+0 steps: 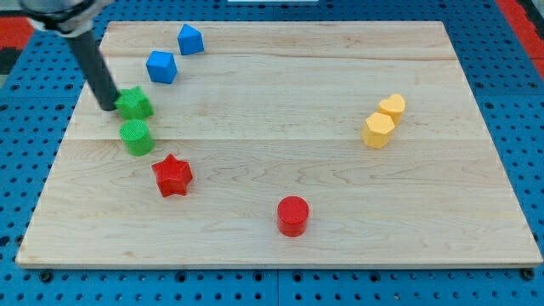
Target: Push the heart to the top center
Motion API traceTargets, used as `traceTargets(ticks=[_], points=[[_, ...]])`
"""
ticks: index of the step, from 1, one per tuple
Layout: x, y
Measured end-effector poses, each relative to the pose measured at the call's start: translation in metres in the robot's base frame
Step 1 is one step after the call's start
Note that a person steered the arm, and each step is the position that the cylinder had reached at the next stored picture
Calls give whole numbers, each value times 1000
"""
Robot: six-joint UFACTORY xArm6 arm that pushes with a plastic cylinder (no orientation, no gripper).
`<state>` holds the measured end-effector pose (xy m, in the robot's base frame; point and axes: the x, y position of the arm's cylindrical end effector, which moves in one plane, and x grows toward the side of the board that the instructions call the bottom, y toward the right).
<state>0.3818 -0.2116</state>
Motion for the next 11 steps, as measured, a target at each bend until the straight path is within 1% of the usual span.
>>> traceTargets(ticks=[1,2,3,4,5,6,7,8,10,11], points=[[-3,-40],[49,-69],[127,-70],[195,2],[219,104],[197,158],[161,173],[140,220],[128,317],[93,350]])
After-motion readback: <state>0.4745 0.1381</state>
